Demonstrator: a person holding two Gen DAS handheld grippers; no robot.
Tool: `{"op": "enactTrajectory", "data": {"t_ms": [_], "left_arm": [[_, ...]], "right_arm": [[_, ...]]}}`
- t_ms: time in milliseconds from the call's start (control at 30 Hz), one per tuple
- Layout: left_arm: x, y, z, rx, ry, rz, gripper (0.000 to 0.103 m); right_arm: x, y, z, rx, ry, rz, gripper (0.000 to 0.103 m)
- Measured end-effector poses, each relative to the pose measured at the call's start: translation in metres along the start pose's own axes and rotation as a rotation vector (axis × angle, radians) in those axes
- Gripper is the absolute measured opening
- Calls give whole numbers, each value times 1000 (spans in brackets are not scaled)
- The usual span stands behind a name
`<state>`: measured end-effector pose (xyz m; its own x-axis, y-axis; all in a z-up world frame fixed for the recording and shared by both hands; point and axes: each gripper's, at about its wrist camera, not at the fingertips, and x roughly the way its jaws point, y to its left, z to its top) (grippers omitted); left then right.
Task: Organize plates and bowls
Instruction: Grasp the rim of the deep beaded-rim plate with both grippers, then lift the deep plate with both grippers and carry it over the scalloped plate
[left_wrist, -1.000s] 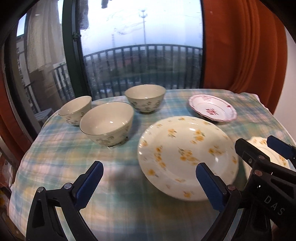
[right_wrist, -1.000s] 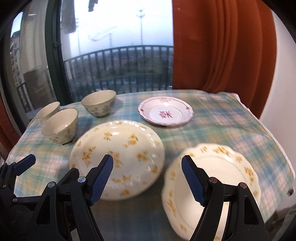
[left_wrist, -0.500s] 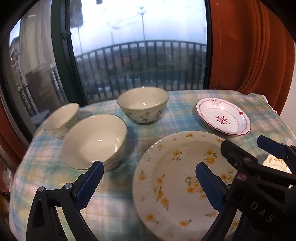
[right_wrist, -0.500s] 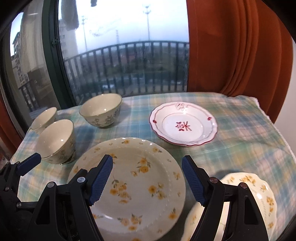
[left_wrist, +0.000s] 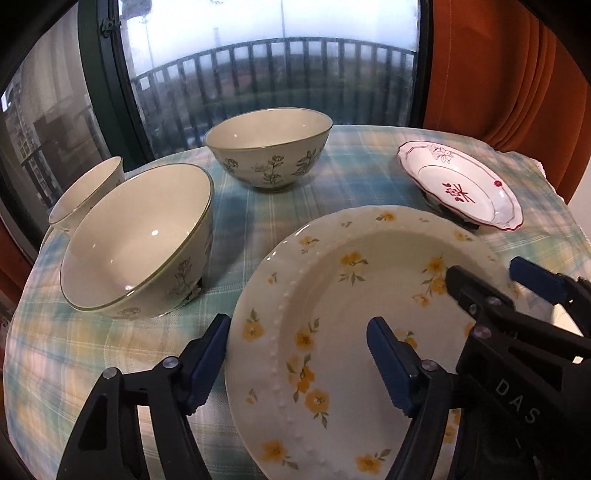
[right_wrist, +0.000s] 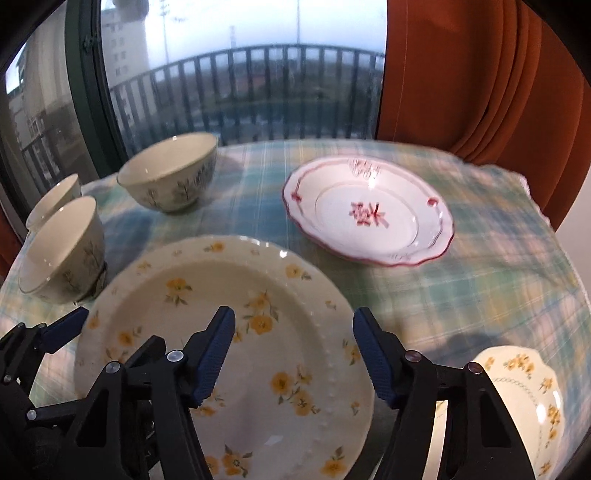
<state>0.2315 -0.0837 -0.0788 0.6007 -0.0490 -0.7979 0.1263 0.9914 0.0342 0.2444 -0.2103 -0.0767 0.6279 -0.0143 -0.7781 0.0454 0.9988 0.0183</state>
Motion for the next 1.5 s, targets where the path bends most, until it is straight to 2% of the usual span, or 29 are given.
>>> {"op": "enactTrajectory", "data": {"t_ms": [267, 400, 767, 1200, 1500], "left_arm": [[7, 3, -2, -27, 37, -17, 75], [6, 2, -4, -15, 29, -5, 75], [-6, 11, -20, -32, 52, 18, 75], [-39, 33, -62, -72, 59, 52, 75], [-51, 45, -80, -78, 52, 49, 75]], "right_arm": [[3, -3, -2, -3, 6, -47, 69], [8, -5, -4, 8, 36, -45, 69], [-5, 4, -14, 5, 42, -37, 69], [-36, 31, -50, -23, 58, 22, 69], [-58, 47, -75, -41, 66, 88, 69]]}}
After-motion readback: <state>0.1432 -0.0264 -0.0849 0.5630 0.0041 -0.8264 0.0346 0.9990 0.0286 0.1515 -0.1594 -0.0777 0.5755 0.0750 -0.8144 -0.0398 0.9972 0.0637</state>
